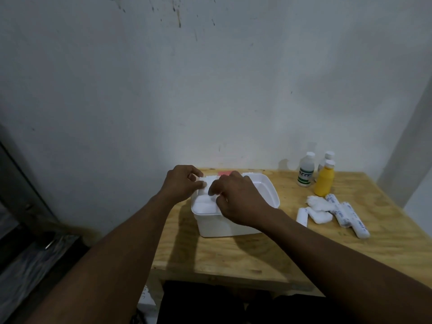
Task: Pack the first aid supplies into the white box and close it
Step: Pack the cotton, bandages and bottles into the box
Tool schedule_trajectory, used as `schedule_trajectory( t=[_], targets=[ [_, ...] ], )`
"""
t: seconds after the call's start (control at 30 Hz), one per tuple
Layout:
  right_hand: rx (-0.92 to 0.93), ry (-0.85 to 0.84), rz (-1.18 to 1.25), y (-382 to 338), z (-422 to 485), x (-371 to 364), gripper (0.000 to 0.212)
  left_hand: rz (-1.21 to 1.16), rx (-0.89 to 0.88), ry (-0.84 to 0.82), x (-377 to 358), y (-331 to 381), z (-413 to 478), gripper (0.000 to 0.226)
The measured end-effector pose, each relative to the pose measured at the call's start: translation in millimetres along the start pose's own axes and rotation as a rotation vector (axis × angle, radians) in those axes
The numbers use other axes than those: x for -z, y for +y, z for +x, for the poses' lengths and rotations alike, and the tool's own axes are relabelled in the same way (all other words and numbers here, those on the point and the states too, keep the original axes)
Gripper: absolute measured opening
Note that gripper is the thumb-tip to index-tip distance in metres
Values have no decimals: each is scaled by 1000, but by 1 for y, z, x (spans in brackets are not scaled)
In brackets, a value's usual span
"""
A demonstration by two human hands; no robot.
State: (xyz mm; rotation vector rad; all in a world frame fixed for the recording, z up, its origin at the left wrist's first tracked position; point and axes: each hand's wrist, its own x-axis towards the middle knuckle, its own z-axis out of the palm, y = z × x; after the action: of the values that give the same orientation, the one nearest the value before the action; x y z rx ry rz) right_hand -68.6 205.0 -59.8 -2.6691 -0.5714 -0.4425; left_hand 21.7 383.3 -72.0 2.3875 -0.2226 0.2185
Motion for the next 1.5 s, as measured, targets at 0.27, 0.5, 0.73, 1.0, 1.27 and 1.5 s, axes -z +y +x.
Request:
schedule_trajectory(
  t=[0.27, 0.5, 0.73, 1.0, 1.27, 1.5],
  targets=[
    [-7, -134, -82, -1, -2, 1, 32, 66, 57, -50, -1, 7, -6, 31],
    [-175, 49, 79, 50, -5, 59, 23, 81, -92, 41, -3, 50, 5, 25],
    [-513, -51, -103, 173, -64, 81, 26, 182, -363, -114, -77, 139, 12, 16],
    [-485, -178, -427, 225, -108, 49, 31, 626, -492, -448, -177, 198, -8, 28],
    [-558, 96, -164, 240, -112, 54, 18, 689, -301, -558, -207, 203, -10, 34],
    [-719, 369, 356, 237, -103, 82, 15, 495, -254, -456, -212, 199, -3, 24]
  ],
)
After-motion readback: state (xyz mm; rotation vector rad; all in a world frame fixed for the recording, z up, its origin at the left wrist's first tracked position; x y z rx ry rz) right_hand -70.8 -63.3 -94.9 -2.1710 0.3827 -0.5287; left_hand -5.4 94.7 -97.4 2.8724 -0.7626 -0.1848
